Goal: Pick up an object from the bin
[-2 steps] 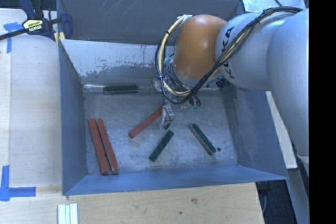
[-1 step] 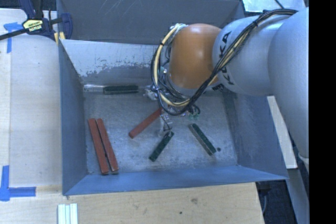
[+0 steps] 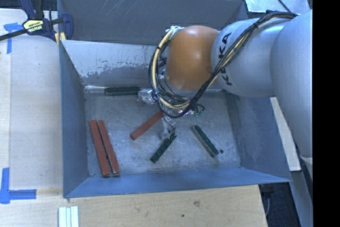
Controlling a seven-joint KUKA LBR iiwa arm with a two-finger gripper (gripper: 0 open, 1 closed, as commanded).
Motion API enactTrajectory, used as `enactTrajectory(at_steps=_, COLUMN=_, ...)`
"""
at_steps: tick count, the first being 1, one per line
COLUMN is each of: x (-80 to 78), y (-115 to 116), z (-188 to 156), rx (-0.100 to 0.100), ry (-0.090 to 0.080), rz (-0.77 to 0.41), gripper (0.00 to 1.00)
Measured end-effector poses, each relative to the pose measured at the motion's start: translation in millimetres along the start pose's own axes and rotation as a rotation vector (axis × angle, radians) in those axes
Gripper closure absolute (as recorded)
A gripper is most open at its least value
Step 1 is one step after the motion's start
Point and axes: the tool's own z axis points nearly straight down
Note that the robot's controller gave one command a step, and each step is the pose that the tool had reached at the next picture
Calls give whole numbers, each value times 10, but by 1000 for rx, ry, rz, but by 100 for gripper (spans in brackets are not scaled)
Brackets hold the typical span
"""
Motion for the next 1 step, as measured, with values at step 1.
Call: enactTrajectory(at_steps=1, x=-10, y=1, z=-16, rx=-1, ry=-3, rz=3, gripper=100)
